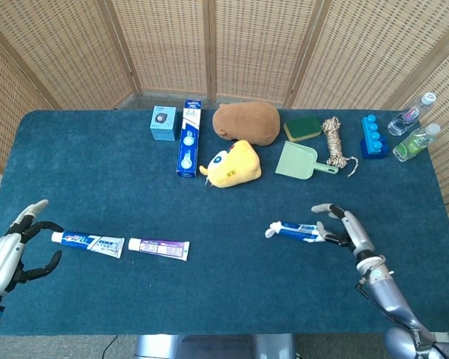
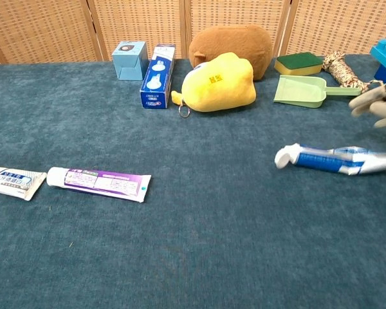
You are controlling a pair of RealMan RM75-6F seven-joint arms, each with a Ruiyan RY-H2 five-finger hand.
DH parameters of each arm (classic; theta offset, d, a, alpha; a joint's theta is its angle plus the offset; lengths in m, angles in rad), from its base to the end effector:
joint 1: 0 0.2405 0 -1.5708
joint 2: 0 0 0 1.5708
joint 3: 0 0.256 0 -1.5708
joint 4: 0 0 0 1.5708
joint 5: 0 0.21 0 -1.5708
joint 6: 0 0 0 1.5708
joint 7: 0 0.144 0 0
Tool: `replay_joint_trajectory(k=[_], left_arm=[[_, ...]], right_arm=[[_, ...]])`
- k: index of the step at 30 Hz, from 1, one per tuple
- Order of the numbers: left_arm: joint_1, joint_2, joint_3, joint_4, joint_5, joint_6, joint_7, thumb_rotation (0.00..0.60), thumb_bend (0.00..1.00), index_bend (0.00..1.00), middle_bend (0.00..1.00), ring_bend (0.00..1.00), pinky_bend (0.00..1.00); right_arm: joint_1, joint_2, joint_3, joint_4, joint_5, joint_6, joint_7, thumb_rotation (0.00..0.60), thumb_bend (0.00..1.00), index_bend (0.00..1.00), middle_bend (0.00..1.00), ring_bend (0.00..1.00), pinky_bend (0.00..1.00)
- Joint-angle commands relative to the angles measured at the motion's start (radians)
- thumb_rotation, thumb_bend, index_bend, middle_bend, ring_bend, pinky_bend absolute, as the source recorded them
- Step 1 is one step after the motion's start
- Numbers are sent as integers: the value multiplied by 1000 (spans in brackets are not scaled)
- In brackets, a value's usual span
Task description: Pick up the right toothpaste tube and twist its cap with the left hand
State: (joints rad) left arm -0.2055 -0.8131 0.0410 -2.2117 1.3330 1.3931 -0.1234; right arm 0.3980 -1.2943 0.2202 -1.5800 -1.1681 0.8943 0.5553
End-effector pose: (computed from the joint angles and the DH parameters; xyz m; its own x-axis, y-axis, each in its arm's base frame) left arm -0.2187 0.1774 0.1825 -0.0148 0.1762 0.9842 0.9968 0.0805 0.0005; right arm -0.2672 -0.2929 0.0612 -0.3923 -0.3089 0.8664 -0.9181 0.1891 -0.3483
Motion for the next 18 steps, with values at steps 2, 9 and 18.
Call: replay_joint_trajectory(k=[2, 9, 18], left_arm=[[8, -11, -7, 9, -4, 1, 9, 600, 352, 333, 75, 0, 89], [29, -27, -12, 49, 12, 23, 77, 600, 352, 324, 74, 0, 50], [72, -81, 3, 121, 43, 64, 208, 600, 352, 291, 84, 0, 29]], right_arm=[[-14, 21, 7, -6, -7, 24, 9, 359, 439, 188, 194, 47, 156], [-69, 84, 4, -65, -43, 129, -20, 341, 429, 186, 185, 41, 156], [-151, 155, -41, -174, -50, 322, -331, 591, 477, 245, 223, 66, 165]])
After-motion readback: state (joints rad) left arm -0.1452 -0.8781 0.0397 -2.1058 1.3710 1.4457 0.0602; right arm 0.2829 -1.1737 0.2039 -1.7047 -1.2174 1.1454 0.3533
